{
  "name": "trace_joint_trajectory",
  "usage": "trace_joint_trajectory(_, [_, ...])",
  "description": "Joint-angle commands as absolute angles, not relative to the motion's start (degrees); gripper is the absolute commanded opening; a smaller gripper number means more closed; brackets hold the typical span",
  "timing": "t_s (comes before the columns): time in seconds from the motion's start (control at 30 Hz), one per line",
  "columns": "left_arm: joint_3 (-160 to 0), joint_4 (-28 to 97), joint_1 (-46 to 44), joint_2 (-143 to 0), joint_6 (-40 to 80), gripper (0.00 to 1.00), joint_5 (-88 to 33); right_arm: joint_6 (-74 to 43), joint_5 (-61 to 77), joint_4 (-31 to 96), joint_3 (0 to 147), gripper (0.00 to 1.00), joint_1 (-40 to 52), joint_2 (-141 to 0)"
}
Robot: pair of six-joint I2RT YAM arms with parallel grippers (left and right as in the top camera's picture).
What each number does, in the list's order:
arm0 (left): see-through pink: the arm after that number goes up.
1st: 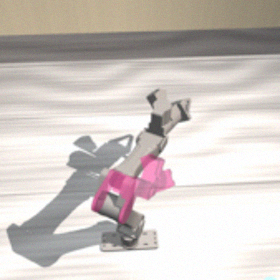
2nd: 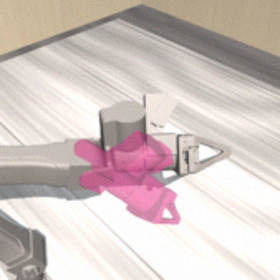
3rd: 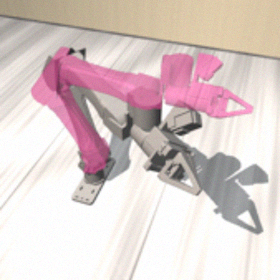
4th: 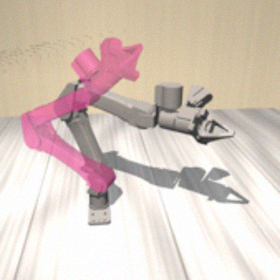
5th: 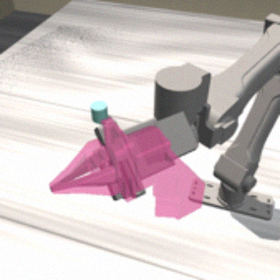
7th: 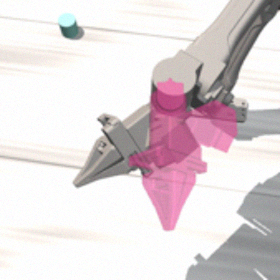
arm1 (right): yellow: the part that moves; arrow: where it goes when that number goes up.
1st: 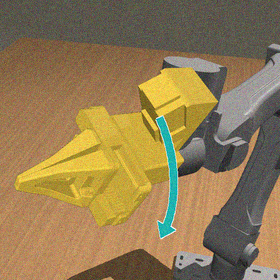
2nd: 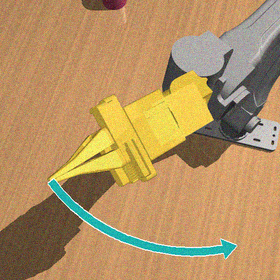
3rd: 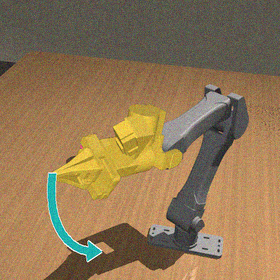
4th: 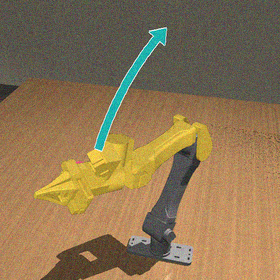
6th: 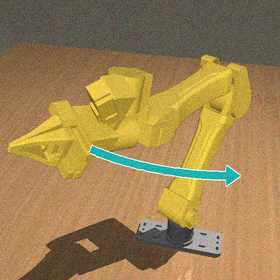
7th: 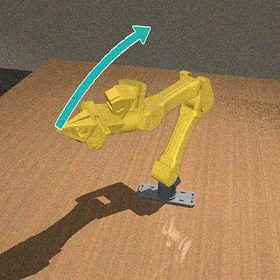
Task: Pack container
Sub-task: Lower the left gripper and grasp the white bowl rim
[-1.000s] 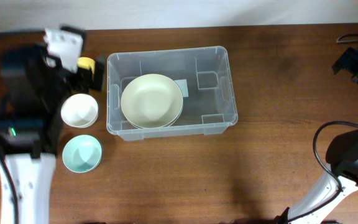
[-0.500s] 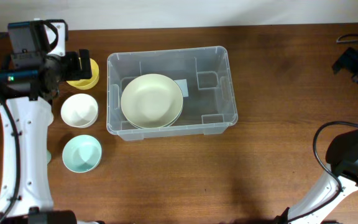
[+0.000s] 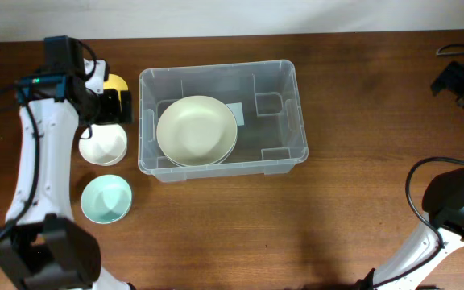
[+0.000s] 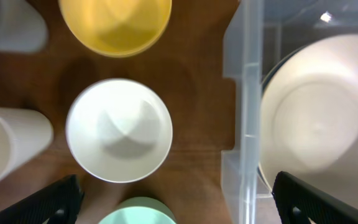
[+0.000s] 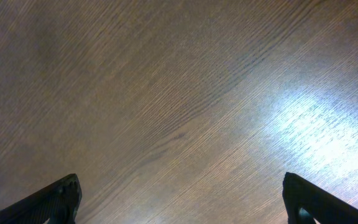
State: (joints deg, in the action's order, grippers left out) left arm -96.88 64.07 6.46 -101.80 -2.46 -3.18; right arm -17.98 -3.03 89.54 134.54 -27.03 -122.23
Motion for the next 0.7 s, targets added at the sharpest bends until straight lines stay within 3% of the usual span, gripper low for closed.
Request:
trace_joint_trajectory(0.0, [-97.54, 64.55, 6.55, -104.42, -0.43, 1.00, -3.84, -18.00, -3.68, 89.52, 134.30, 0.99, -27.40, -122.41])
trace_joint_trajectory(0.67, [-97.51, 64.82, 9.91, -111.20, 3.66, 1.00, -2.72, -18.00, -3.68, 89.52, 134.30, 0.99, -27.40, -122.41])
